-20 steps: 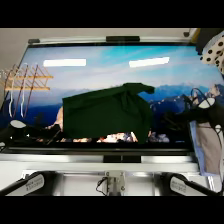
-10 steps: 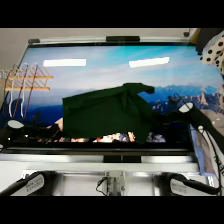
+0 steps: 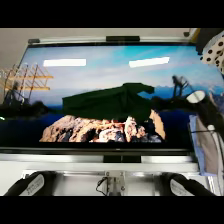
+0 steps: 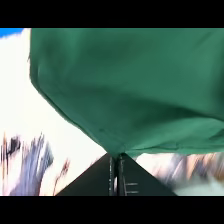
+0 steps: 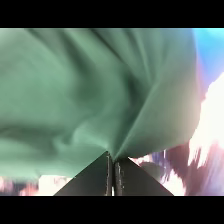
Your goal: Fold the shirts.
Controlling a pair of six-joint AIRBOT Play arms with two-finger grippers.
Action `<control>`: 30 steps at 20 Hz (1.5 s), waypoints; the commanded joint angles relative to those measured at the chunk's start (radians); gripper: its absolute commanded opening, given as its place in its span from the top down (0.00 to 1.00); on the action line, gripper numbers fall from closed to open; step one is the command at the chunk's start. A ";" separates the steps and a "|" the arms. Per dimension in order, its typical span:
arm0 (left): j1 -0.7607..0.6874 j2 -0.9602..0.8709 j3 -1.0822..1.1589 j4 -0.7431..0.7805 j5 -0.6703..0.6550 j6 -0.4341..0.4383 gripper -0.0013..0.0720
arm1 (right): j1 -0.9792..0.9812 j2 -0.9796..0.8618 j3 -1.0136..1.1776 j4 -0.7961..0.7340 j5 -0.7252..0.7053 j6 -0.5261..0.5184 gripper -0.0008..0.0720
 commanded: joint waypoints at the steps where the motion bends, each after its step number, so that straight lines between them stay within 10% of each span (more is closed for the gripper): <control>1: 0.000 0.181 0.430 -0.014 0.090 0.002 0.94 | 0.001 0.237 0.300 -0.101 -0.074 -0.108 0.91; 6: 0.000 0.377 0.922 -0.013 0.352 -0.003 0.94 | 0.001 0.500 0.719 -0.163 -0.226 -0.101 0.91; 14: 0.000 0.452 0.948 0.086 0.207 -0.115 0.94 | 0.001 0.606 0.826 -0.372 -0.113 0.059 0.91; 23: 0.000 0.446 0.391 0.227 0.003 -0.114 0.94 | 0.001 0.306 0.765 -0.488 0.408 0.059 0.91; 30: 0.000 0.256 -0.095 0.180 0.367 -0.111 0.94 | 0.021 -0.118 0.555 -0.451 0.089 0.133 0.91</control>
